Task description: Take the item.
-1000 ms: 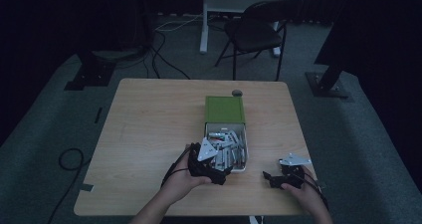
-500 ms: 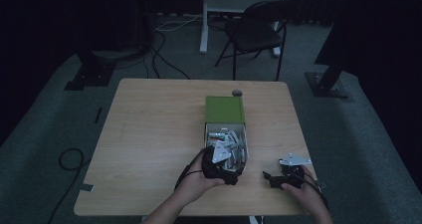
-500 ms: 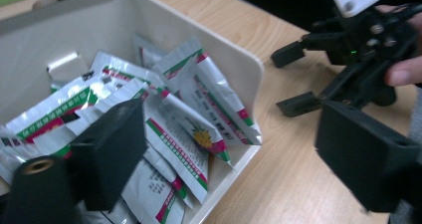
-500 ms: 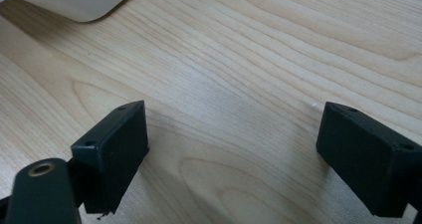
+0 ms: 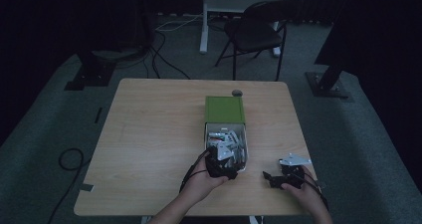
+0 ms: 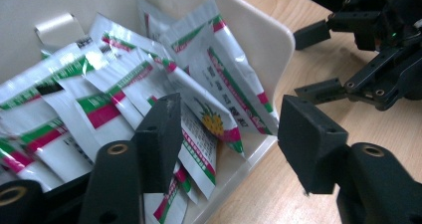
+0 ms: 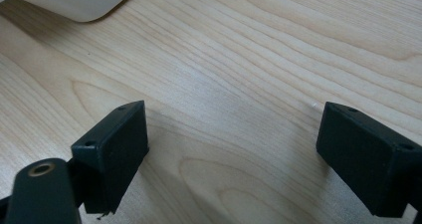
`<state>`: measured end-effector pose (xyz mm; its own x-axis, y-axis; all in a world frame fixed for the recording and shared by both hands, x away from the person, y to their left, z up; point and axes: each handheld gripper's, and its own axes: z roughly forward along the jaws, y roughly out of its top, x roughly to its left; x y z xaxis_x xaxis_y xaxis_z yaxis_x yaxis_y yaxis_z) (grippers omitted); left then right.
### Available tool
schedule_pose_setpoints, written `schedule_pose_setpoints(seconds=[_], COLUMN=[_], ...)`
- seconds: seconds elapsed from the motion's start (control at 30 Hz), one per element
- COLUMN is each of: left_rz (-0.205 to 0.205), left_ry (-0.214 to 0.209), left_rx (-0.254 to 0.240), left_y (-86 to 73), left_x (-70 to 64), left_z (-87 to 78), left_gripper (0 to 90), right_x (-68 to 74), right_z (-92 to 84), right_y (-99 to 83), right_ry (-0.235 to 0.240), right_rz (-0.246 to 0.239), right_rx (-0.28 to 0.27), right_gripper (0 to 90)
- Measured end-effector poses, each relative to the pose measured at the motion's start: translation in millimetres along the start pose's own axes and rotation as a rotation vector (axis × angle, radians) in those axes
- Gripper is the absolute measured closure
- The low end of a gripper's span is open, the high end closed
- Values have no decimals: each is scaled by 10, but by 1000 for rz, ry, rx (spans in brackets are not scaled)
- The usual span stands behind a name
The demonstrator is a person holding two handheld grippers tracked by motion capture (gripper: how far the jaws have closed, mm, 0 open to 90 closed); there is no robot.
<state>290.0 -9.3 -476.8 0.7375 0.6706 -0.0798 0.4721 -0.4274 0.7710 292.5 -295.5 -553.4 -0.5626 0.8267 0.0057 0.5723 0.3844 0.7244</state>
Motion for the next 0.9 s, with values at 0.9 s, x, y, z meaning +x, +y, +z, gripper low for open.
schedule_pose_setpoints(seconds=[0.9], left_rz=[-1], left_ry=[95], left_rx=[55], left_y=[44], left_x=[-42], left_z=[248], left_gripper=[645], right_x=[2], right_z=[-1], right_y=[0], right_ry=[0], right_rz=[-2], right_rx=[-1], right_gripper=[127])
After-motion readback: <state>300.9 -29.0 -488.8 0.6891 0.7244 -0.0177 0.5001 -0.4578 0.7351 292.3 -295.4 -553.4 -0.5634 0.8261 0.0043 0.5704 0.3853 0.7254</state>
